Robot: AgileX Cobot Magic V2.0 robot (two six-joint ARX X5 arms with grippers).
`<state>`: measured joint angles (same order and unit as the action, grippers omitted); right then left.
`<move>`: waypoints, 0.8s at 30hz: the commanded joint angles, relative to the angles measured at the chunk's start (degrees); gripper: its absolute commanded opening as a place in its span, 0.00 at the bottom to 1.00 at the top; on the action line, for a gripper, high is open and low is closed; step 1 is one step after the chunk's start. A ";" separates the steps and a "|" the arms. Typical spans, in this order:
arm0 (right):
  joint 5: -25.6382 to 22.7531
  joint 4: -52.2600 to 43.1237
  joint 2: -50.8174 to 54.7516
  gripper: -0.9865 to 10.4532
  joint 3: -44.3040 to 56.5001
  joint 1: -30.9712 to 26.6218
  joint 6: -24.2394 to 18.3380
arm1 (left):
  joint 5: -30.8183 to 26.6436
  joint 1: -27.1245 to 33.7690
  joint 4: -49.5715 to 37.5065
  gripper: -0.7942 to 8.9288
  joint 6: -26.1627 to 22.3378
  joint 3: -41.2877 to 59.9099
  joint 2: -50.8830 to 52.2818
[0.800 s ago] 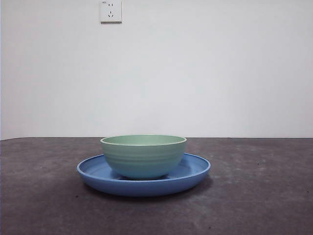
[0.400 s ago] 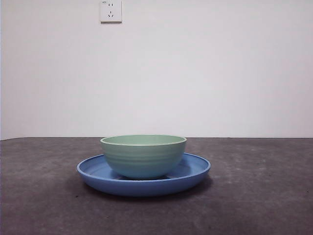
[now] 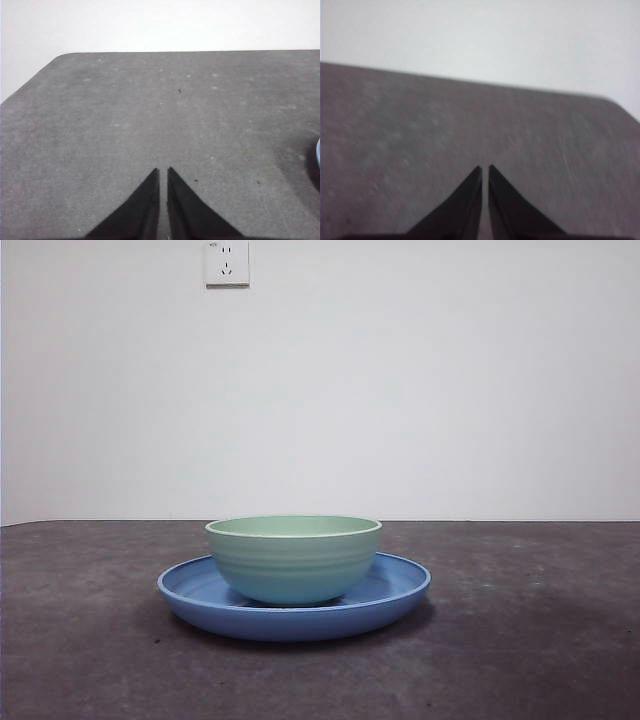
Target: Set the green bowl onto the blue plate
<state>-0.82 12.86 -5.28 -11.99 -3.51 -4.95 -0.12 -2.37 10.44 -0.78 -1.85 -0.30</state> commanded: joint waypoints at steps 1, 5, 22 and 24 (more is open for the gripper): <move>-0.68 -0.83 2.16 0.10 3.15 -0.11 1.95 | -0.33 0.00 0.44 0.11 -0.66 1.18 0.11; -0.48 -0.85 5.09 0.10 7.43 -0.04 1.97 | -0.33 0.00 0.44 0.11 -0.66 1.18 0.11; -0.55 -2.47 5.07 0.10 11.37 3.17 2.10 | -0.33 0.00 0.42 0.11 -0.66 1.16 0.11; -0.48 -2.45 5.07 0.10 11.37 3.15 2.25 | -0.33 0.00 0.42 0.11 -0.66 1.18 0.11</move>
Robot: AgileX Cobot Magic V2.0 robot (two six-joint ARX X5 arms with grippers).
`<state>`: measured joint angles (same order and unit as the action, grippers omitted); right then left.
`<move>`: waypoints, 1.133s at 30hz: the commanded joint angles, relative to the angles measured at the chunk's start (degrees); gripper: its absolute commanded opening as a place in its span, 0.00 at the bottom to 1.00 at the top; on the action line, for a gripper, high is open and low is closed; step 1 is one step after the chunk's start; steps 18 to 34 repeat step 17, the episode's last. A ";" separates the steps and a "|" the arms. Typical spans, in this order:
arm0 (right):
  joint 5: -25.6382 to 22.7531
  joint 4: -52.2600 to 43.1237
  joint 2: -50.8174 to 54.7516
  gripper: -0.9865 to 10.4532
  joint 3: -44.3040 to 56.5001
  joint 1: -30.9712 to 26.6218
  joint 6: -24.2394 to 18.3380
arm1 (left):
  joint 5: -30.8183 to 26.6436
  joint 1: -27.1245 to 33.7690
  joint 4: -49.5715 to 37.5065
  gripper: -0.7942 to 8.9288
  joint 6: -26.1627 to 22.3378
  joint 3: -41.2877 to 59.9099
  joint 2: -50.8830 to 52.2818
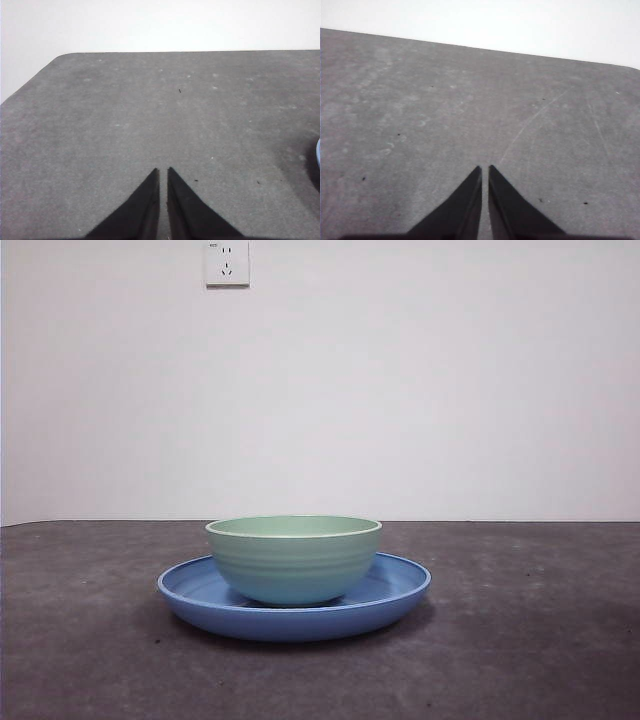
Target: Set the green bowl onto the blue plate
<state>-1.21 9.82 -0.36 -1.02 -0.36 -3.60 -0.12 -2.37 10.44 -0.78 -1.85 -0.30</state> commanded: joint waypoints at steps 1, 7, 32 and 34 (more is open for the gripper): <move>-0.13 0.59 0.15 0.10 0.39 0.00 0.90 | -0.33 0.00 0.42 0.11 -0.66 1.18 0.11; -0.26 0.35 0.15 0.10 0.39 -0.26 0.90 | -0.33 0.00 0.42 0.11 -0.66 1.16 0.11; -0.31 -1.05 0.15 0.10 0.37 -0.26 0.87 | -0.33 0.00 0.42 0.11 -0.66 1.16 0.11; -0.31 -1.05 0.15 0.10 0.37 -0.26 0.87 | -0.33 0.00 0.42 0.11 -0.66 1.16 0.11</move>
